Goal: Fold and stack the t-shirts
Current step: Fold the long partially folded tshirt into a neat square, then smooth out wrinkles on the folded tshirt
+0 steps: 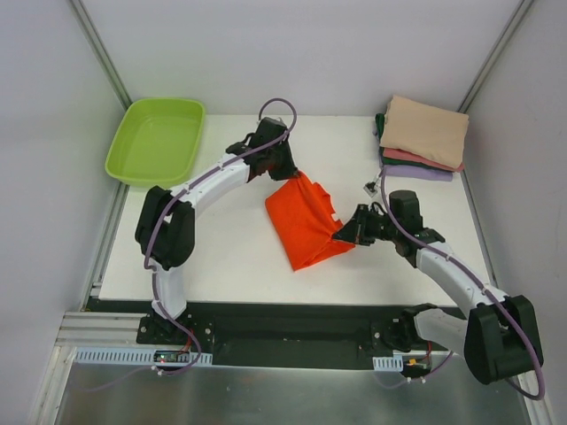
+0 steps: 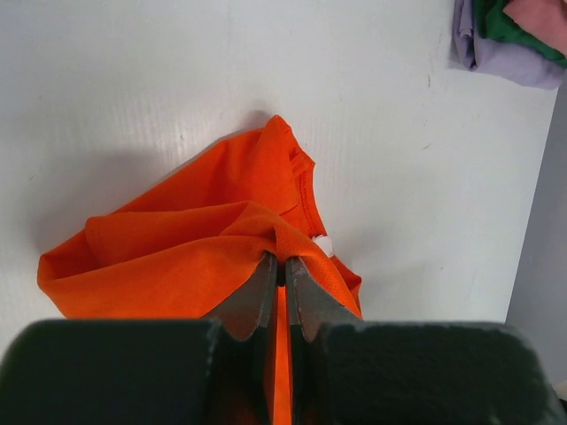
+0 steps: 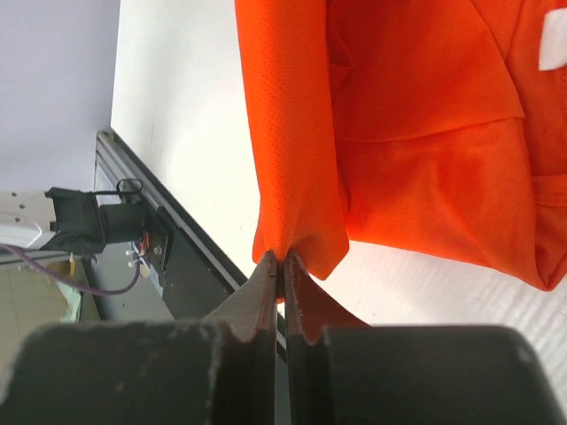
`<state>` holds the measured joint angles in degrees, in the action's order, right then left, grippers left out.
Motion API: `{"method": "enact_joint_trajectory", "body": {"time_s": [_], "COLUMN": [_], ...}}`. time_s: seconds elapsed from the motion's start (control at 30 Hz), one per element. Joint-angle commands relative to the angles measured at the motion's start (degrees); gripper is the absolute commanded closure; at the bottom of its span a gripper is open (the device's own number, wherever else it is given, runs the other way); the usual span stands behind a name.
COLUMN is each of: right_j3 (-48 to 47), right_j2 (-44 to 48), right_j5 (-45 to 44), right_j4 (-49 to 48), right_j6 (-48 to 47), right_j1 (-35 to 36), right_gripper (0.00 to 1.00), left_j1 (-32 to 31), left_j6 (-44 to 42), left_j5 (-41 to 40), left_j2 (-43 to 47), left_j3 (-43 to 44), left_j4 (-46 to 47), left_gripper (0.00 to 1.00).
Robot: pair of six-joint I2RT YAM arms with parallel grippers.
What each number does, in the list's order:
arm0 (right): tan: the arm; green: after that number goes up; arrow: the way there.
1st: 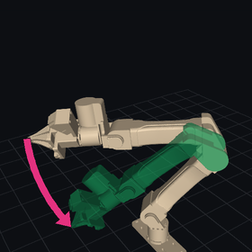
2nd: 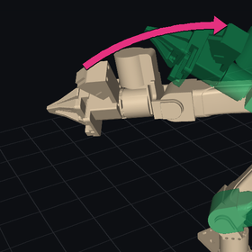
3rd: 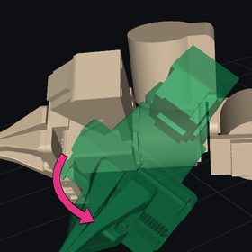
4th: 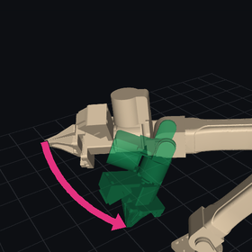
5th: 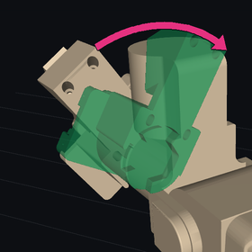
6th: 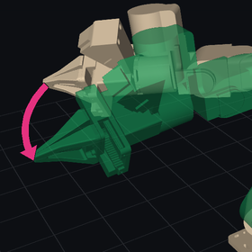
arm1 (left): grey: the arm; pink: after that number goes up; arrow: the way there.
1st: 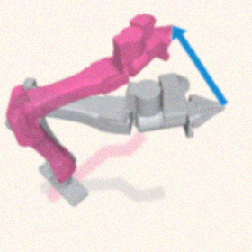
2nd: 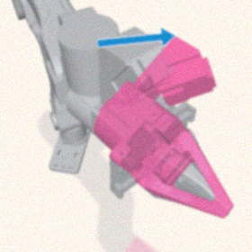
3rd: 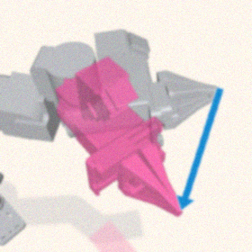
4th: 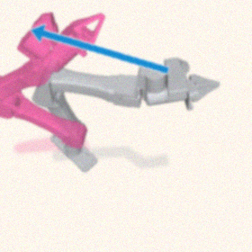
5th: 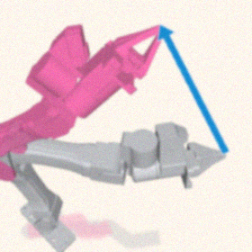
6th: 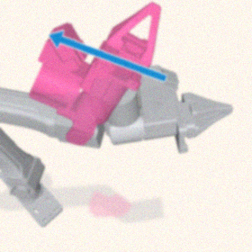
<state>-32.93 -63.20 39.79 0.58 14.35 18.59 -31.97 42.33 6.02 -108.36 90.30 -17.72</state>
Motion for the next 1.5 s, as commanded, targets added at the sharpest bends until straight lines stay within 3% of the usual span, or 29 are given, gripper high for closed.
{"method": "enact_joint_trajectory", "body": {"time_s": [0.0,0.3,0.6,0.67,0.7,0.8,0.83,0.93,1.0,1.03,1.2,1.33,1.47], "right_j3": [1.4,2.3,-0.1,-1.2,-1.7,-4.1,-4.6,-5.4,-5.1,-5.0,-4.8,-4.8,-6.2], "right_j2": [-0.7,-5.7,-12.9,-13.2,-13.2,-12.2,-11.4,-7.0,-3.1,-0.9,4.3,0.5,-8.1], "right_j5": [2.5,-3.4,-7.6,-10.6,-12.3,-14.4,-14.8,-14.2,-12.6,-11.7,-7.6,-8.6,-10.4], "right_j4": [-0.3,-0.3,-0.3,-0.1,0.6,4.2,5.3,8.0,9.3,9.8,8.6,1.7,-2.5], "right_j6": [-0.5,-1.7,-4.2,-5.1,-5.6,-6.8,-7.0,-7.2,-7.1,-7.1,-5.3,-1.6,-0.8], "right_j1": [-3.4,-10.5,-13.5,-14.0,-14.1,-14.2,-14.2,-14.1,-13.3,-12.6,-4.6,0.6,1.6], "right_gripper": [0.99,0.99,0.94,0.89,0.82,0.32,0.23,0.19,0.15,0.04,0.04,0.04,0.04], "left_j1": [0.2,-2.0,-2.1,-2.4,-2.5,-2.8,-2.8,-3.5,-3.6,-3.8,-4.2,-4.1,-3.6], "left_j6": [-1.4,-2.5,-2.5,-3.3,-3.8,-5.7,-6.3,-8.5,-9.8,-10.7,-12.9,-11.0,-9.6], "left_j5": [-0.3,0.5,0.1,0.7,1.1,3.2,3.9,5.0,5.6,5.4,1.0,1.6,9.5], "left_j2": [-5.0,-18.1,-25.7,-26.3,-26.5,-25.6,-24.6,-20.9,-17.2,-14.8,-3.3,-0.8,-5.1], "left_j3": [5.8,18.3,24.1,25.4,25.9,26.7,26.5,25.2,22.9,21.7,11.0,4.7,4.3], "left_j4": [2.1,2.1,2.1,2.1,2.1,2.1,2.1,2.0,2.1,2.1,2.1,2.5,2.5], "left_gripper": [1.00,1.00,0.99,0.90,0.81,0.42,0.31,0.01,0.01,0.01,0.01,0.01,0.01]}}
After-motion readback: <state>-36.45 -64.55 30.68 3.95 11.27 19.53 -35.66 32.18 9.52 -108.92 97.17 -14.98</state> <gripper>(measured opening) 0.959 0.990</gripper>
